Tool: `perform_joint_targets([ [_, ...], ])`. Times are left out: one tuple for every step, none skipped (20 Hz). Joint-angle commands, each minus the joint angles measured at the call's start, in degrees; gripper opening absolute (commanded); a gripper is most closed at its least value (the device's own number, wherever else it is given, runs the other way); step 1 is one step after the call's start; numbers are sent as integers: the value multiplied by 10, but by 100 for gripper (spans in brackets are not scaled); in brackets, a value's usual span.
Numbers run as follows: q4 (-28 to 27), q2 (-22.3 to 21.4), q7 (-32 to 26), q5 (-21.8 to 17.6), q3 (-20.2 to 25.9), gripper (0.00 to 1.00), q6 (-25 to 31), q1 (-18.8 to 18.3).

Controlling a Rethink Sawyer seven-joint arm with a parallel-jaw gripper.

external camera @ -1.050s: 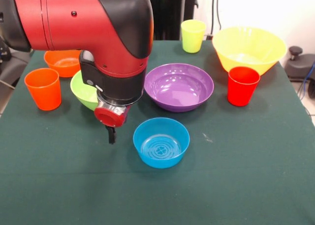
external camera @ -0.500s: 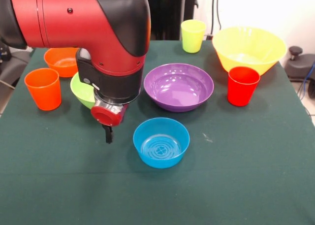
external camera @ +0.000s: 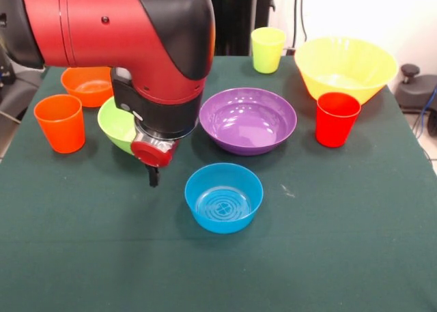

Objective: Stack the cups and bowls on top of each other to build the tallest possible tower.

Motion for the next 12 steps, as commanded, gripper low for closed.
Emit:
perform_joint_targets([
  [-41,36,0,3,-57,100,55,28],
  [-40,38,5,5,-60,100,53,28],
  [-17,26,22,12,-63,100,51,33],
  [-18,27,30,15,-66,100,56,36],
  [-10,24,36,18,-69,100,55,35],
  [-11,26,38,21,-71,100,53,33],
  [-8,29,43,27,-72,100,46,30],
  [-6,32,45,34,-72,100,38,27],
  [-5,34,48,40,-73,100,30,24],
  [-4,36,49,45,-73,100,26,24],
  [-4,38,51,50,-74,100,22,23],
  [-3,40,49,54,-74,100,15,21],
])
